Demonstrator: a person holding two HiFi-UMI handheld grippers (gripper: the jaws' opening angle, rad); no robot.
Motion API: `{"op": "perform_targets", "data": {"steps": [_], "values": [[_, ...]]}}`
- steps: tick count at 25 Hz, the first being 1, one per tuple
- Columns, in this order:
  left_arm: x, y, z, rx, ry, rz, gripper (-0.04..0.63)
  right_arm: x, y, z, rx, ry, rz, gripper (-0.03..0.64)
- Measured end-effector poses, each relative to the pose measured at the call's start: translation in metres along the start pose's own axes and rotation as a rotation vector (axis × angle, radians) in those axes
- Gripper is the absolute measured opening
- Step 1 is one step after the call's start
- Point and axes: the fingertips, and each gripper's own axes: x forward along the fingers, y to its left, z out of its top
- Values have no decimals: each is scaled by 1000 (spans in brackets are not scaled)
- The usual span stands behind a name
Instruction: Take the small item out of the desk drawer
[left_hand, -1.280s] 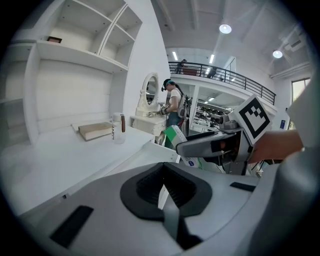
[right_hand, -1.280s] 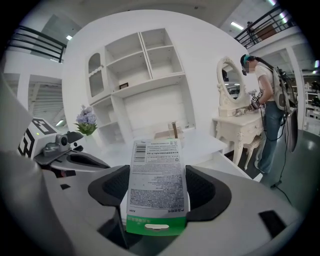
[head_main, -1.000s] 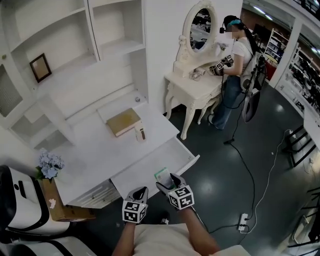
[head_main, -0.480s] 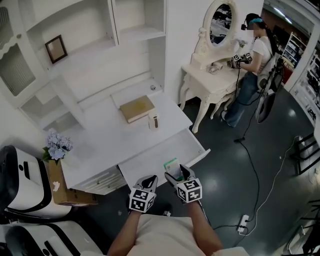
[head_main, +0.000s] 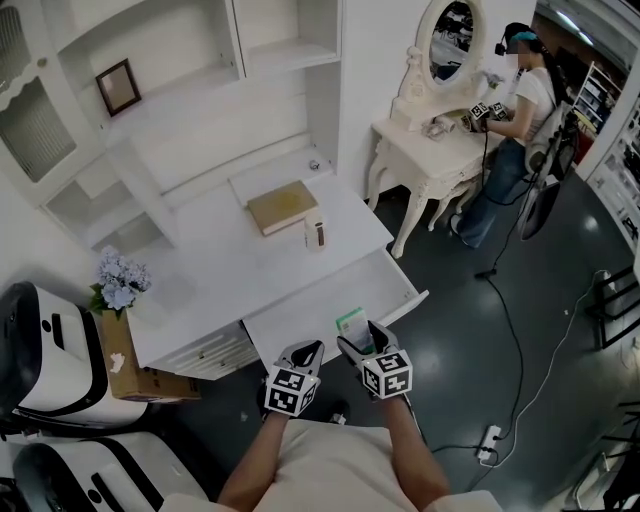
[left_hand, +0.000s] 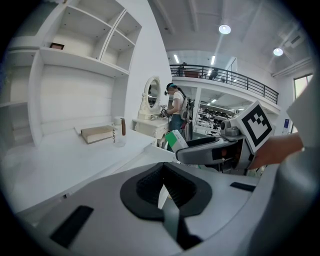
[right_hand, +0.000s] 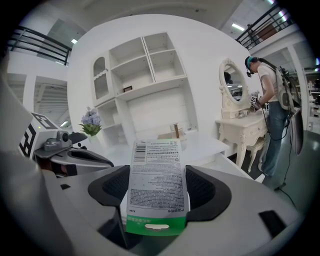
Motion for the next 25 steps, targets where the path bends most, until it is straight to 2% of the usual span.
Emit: {"op": "perform_targets", "data": {"steps": [25], "values": [[0,2,0,-39,-21,7,17,0,-5,-7,-5,16,6,360]]}}
